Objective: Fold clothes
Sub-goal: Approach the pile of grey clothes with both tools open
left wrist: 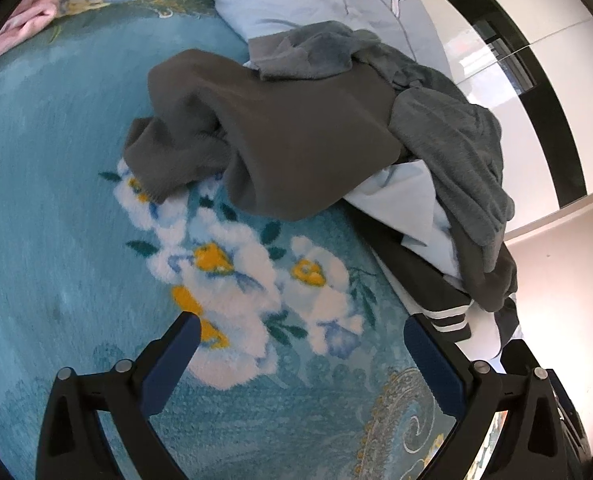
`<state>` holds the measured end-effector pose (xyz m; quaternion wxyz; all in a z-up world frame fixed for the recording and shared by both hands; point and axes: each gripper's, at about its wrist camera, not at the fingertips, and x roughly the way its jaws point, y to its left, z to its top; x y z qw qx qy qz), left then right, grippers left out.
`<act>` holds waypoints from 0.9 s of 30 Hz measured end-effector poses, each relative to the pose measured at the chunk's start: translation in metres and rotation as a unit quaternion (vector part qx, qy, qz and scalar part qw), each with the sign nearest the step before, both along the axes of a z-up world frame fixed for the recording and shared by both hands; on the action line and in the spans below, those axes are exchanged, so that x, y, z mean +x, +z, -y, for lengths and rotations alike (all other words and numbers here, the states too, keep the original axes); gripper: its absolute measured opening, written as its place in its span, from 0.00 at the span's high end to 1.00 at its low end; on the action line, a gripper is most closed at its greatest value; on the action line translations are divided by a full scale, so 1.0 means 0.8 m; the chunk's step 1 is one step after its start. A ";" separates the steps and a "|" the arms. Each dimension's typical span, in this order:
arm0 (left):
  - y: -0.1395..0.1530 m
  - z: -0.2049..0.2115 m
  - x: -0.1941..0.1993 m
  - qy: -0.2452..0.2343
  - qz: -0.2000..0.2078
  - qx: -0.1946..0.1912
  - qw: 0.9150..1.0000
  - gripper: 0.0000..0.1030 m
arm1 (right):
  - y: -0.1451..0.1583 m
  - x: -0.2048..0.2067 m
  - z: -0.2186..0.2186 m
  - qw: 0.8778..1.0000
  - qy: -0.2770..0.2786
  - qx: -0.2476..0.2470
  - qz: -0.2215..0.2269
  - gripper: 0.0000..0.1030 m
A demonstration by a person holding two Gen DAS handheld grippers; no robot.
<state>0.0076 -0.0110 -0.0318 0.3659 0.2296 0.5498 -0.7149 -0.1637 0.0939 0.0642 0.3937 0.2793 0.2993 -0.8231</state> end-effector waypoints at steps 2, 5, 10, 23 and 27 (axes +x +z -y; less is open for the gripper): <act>-0.001 0.000 -0.001 0.001 0.003 0.002 1.000 0.00 | -0.002 0.000 0.002 1.000 0.000 0.004 -0.003 0.00; -0.001 -0.001 -0.001 0.005 0.007 0.000 1.000 0.00 | -0.004 -0.001 0.003 1.000 -0.001 0.005 -0.001 0.00; -0.002 0.002 0.001 0.009 0.005 0.003 1.000 0.00 | -0.003 0.000 0.005 1.000 0.000 0.009 -0.001 0.00; -0.004 0.015 0.002 0.014 -0.004 0.004 1.000 0.00 | -0.001 0.000 0.019 1.000 0.005 0.013 -0.008 0.00; -0.011 0.019 0.003 0.025 -0.006 0.017 1.000 0.00 | -0.004 0.000 0.026 1.000 0.011 0.018 -0.010 0.00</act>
